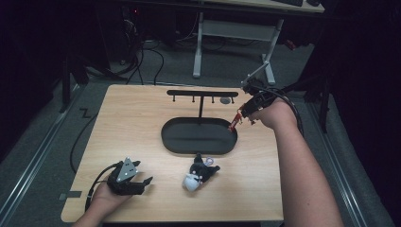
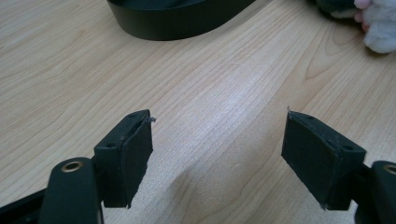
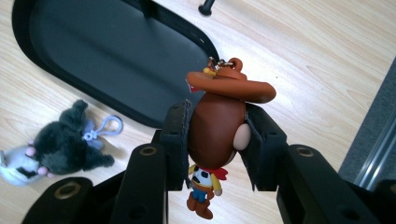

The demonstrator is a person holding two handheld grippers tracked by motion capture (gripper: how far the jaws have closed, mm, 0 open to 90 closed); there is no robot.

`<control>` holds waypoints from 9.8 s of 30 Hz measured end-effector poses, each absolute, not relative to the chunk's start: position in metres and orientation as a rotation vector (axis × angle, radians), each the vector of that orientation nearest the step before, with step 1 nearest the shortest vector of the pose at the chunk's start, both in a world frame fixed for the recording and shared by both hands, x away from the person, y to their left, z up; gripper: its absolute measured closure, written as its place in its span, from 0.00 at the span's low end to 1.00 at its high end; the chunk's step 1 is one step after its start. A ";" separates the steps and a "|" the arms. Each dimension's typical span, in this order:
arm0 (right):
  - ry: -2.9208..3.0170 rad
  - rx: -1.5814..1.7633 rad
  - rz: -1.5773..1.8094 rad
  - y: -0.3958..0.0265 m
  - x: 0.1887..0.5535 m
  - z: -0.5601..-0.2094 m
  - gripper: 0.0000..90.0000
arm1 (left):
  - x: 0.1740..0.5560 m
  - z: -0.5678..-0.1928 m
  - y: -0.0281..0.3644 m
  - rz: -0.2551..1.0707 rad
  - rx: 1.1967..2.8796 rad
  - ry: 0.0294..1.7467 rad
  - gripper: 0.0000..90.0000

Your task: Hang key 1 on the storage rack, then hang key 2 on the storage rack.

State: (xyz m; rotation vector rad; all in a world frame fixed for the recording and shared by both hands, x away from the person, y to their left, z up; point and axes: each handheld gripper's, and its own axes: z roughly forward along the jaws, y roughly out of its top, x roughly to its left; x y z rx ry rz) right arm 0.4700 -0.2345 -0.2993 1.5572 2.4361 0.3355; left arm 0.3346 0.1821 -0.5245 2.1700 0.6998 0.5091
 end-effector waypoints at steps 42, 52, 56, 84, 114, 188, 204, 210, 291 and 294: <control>2.377 1.617 0.348 -0.237 0.505 -0.314 0.72 | 0.335 -0.526 0.186 0.512 2.176 0.709 0.28; 2.394 1.681 0.355 -0.245 0.501 -0.357 0.70 | 0.335 -0.527 0.182 0.510 2.188 0.695 0.28; 2.393 1.690 0.370 -0.246 0.499 -0.371 0.60 | 0.335 -0.527 0.181 0.503 2.193 0.690 0.28; 2.039 1.467 0.844 -0.279 0.318 -0.486 0.52 | 0.331 -0.521 0.161 0.358 2.138 0.723 0.56; 1.977 1.466 1.022 -0.292 0.285 -0.506 0.59 | 0.296 -0.522 0.021 0.275 2.258 0.518 0.99; 2.415 1.541 0.293 -0.270 0.320 -0.476 0.49 | 0.362 -0.524 0.195 0.591 2.087 0.888 0.27; 2.564 1.539 0.146 -0.256 0.338 -0.453 0.38 | 0.360 -0.522 0.186 0.589 2.107 0.833 0.27; 2.593 1.511 0.150 -0.244 0.338 -0.441 0.34 | 0.359 -0.521 0.187 0.579 2.100 0.838 0.27; 2.672 1.486 0.184 -0.203 0.372 -0.409 0.52 | 0.354 -0.523 0.190 0.564 2.131 0.829 0.27; 2.670 1.497 0.190 -0.202 0.376 -0.402 0.52 | 0.354 -0.523 0.191 0.564 2.132 0.829 0.27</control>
